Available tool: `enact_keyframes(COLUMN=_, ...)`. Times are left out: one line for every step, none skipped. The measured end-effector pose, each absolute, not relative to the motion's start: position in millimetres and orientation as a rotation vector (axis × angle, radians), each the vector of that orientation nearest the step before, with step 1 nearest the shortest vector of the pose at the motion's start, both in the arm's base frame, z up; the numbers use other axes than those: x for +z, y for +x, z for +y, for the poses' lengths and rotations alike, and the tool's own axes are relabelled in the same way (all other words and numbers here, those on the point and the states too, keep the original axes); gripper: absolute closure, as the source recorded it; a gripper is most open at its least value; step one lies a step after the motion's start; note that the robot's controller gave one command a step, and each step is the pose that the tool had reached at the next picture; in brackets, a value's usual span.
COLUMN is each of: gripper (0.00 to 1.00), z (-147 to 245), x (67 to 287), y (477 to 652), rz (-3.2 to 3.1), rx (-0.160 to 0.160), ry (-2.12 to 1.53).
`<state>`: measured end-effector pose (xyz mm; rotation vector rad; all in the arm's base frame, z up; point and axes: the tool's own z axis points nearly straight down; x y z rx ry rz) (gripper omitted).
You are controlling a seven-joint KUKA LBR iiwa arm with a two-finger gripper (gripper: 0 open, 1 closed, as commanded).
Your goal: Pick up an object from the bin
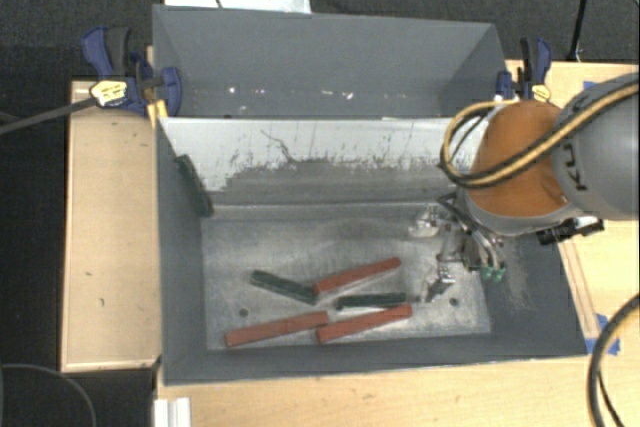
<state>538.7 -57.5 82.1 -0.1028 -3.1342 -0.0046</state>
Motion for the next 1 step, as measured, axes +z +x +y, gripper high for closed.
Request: enact_keyframes(gripper=1.00, z=-10.7, x=90.6, y=584.4, rz=-3.134, rx=-0.001, ry=-0.253)
